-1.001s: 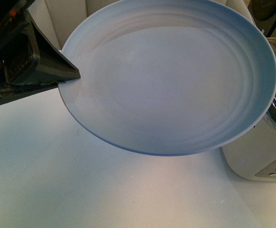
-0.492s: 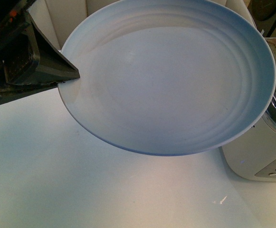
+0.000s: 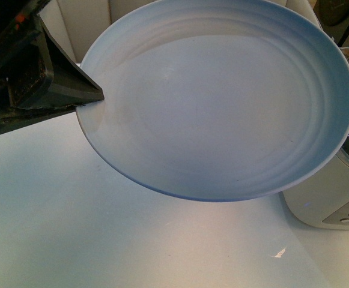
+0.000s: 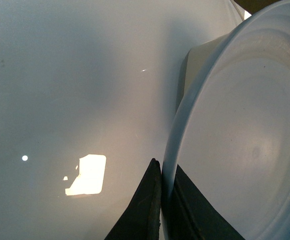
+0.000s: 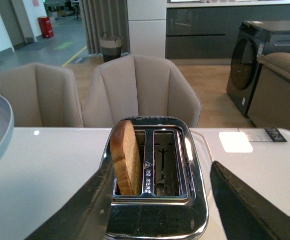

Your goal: Left arm holds plate, right arm toasts bread

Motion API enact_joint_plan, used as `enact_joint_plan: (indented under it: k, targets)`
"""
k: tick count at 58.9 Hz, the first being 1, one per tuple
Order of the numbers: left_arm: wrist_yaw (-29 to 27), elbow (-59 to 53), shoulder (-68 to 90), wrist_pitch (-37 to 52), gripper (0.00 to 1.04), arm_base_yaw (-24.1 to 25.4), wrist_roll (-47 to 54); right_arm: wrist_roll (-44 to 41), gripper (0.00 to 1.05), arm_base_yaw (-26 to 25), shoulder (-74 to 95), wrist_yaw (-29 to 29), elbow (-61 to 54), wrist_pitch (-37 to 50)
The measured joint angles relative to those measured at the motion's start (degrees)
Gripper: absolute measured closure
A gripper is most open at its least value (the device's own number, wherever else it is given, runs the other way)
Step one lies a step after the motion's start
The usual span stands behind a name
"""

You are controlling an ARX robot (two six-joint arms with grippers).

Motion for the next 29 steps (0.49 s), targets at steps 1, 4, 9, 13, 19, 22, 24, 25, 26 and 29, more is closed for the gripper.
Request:
enact_joint_plan:
  k: [1, 4, 9, 13, 19, 22, 24, 25, 26, 29]
  targets:
    - [0.0, 0.0, 0.0, 0.0, 1.02, 0.0, 0.0, 0.0, 0.3, 0.0, 0.0, 0.0, 0.0, 0.0]
    - [0.0, 0.0, 0.0, 0.0, 1.02, 0.0, 0.0, 0.0, 0.21, 0.0, 0.0, 0.0, 0.0, 0.0]
    - [0.0, 0.0, 0.0, 0.0, 1.02, -0.1, 0.0, 0.0, 0.08, 0.0, 0.0, 0.0, 0.0, 0.0]
    - [0.0, 0.0, 0.0, 0.0, 1.02, 0.0, 0.2, 0.0, 0.09, 0.0, 0.0, 0.0, 0.0, 0.0]
    - [0.3, 0.0, 0.0, 0.0, 1.02, 0.6, 0.7, 0.0, 0.09, 0.0, 0.0, 0.0, 0.0, 0.0]
    - [0.4, 0.0, 0.0, 0.0, 1.02, 1.1, 1.0, 0.0, 0.09, 0.0, 0.0, 0.0, 0.0, 0.0]
    - [0.4, 0.0, 0.0, 0.0, 1.02, 1.6, 1.2, 0.0, 0.09, 0.0, 0.0, 0.0, 0.0, 0.0]
    - [0.5, 0.0, 0.0, 0.0, 1.02, 1.8, 1.4, 0.0, 0.09, 0.0, 0.0, 0.0, 0.0, 0.0]
    - [0.5, 0.0, 0.0, 0.0, 1.02, 2.0, 1.5, 0.0, 0.09, 0.0, 0.0, 0.0, 0.0, 0.0]
    - [0.7, -0.1, 0.0, 0.0, 1.02, 2.6, 1.8, 0.0, 0.09, 0.0, 0.0, 0.0, 0.0, 0.0]
